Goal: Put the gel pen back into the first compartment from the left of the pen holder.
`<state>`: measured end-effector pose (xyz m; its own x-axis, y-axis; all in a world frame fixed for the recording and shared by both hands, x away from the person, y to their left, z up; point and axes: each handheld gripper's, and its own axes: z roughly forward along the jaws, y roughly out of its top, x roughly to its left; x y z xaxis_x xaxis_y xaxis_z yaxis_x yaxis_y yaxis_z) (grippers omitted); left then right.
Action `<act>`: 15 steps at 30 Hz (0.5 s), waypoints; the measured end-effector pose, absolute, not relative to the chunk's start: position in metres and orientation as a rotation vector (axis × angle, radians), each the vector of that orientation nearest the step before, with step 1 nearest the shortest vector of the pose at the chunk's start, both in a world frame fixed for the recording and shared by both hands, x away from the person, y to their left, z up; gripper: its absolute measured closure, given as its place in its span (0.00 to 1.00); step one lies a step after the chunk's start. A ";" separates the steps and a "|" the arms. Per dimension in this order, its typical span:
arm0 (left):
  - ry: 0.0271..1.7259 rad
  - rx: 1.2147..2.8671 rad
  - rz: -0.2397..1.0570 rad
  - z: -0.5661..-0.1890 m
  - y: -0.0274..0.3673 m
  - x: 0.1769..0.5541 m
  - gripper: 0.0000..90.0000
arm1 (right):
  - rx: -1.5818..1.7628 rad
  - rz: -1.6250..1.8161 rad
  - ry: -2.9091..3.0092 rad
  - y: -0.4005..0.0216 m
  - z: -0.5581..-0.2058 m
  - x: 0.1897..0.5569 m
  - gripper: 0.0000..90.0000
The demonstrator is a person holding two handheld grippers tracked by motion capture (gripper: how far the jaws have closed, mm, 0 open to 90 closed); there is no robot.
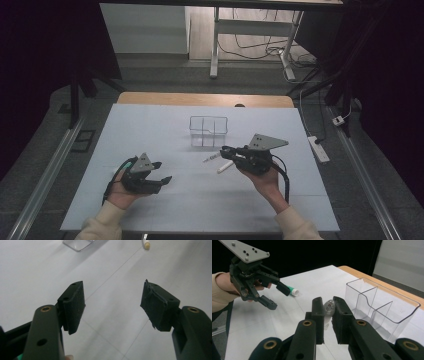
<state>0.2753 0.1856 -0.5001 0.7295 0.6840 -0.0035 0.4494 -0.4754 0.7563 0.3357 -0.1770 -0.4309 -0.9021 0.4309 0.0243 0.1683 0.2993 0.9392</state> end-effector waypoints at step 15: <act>0.883 2.140 0.368 -0.505 0.197 0.273 0.39 | 0.529 1.665 2.300 -0.173 -0.412 0.342 0.88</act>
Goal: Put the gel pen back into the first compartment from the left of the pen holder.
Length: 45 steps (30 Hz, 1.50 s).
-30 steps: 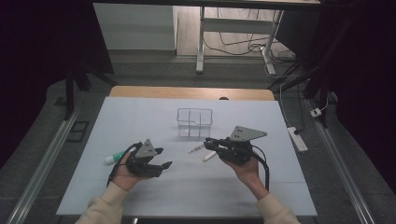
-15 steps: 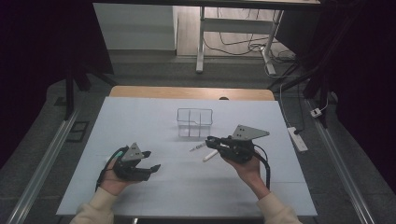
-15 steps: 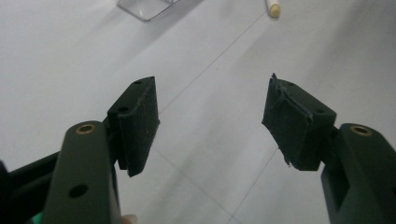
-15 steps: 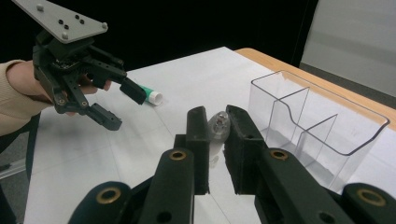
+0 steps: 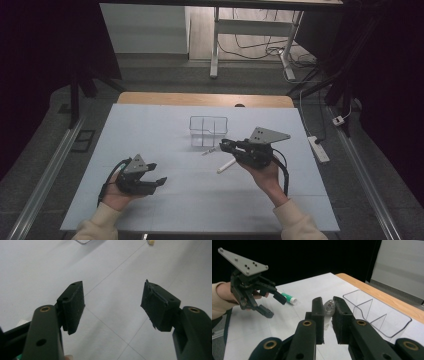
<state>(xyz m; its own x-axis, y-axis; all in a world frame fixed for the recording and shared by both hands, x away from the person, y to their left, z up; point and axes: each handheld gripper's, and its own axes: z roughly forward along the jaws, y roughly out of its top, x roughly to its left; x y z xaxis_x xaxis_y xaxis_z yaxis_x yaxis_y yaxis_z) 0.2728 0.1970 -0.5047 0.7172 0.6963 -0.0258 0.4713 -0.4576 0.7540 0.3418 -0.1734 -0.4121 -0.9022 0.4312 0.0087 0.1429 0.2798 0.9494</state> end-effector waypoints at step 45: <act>0.888 2.149 0.352 -0.507 0.199 0.277 0.39 | 0.599 1.674 2.207 -0.153 -0.372 0.394 0.88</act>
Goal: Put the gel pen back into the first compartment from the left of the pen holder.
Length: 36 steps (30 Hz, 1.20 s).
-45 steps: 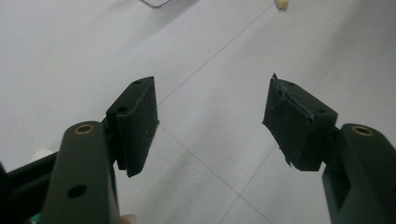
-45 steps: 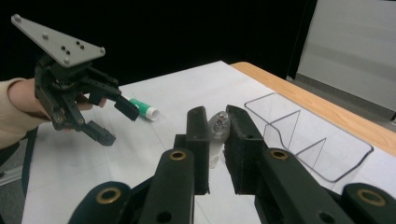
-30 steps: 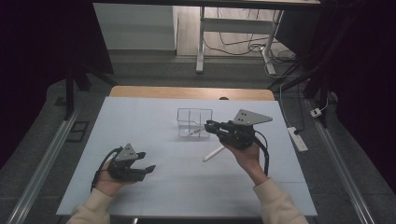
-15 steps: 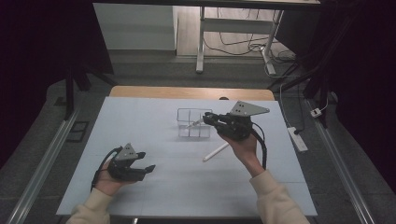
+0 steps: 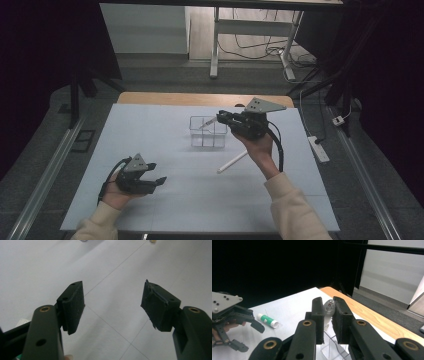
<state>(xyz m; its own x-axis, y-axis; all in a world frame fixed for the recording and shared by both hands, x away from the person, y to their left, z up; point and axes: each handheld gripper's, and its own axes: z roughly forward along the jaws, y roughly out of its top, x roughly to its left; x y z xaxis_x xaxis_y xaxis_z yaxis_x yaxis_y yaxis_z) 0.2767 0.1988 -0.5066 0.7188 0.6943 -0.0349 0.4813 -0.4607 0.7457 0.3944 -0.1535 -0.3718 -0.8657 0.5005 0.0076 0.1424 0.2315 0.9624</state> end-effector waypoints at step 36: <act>0.877 2.164 0.346 -0.508 0.198 0.278 0.39 | 0.714 1.549 2.332 -0.110 -0.400 0.446 0.77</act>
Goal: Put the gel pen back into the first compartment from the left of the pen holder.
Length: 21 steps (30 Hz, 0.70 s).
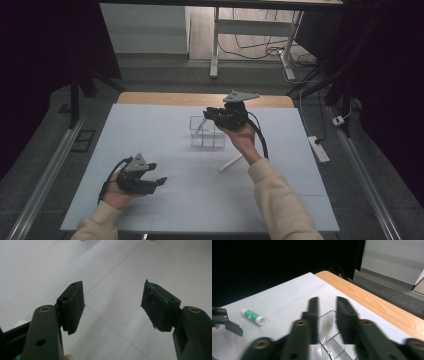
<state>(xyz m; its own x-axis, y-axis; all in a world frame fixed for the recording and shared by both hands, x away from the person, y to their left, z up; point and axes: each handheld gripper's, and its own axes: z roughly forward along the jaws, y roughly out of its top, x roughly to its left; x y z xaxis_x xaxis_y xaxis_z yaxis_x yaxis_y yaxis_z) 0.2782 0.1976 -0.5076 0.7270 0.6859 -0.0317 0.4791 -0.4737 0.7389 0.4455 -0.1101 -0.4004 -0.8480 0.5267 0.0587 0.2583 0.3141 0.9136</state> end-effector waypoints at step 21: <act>0.882 2.158 0.351 -0.507 0.198 0.278 0.39 | 0.732 1.546 2.318 -0.139 -0.406 0.434 0.59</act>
